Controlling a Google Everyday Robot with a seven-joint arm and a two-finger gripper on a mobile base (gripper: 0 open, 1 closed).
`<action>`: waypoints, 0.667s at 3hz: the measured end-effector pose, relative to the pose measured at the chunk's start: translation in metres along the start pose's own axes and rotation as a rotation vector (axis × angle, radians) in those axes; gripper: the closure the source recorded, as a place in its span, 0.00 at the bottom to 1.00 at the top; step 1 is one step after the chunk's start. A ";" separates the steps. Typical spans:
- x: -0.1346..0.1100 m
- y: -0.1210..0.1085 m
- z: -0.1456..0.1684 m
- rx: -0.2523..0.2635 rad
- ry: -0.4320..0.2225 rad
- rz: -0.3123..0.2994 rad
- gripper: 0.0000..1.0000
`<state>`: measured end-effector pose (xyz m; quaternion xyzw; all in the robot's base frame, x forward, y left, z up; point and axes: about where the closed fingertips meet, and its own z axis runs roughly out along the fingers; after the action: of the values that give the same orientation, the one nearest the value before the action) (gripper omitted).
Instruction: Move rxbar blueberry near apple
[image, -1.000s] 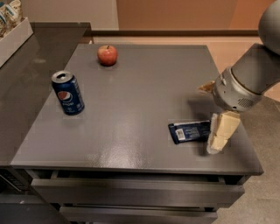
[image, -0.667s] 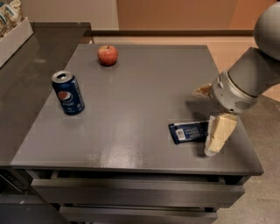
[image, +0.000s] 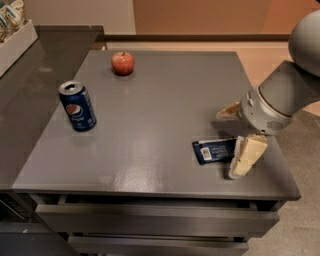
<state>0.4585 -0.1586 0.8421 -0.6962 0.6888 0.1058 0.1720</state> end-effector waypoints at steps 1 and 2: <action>0.001 0.003 0.001 -0.001 -0.006 0.001 0.38; 0.001 0.004 0.001 0.000 -0.011 -0.002 0.62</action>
Offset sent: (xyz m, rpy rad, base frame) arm -0.0057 -0.0031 -0.0026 0.0195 -0.0006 0.0008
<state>0.4542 -0.1592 0.8405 -0.6962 0.6873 0.1096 0.1759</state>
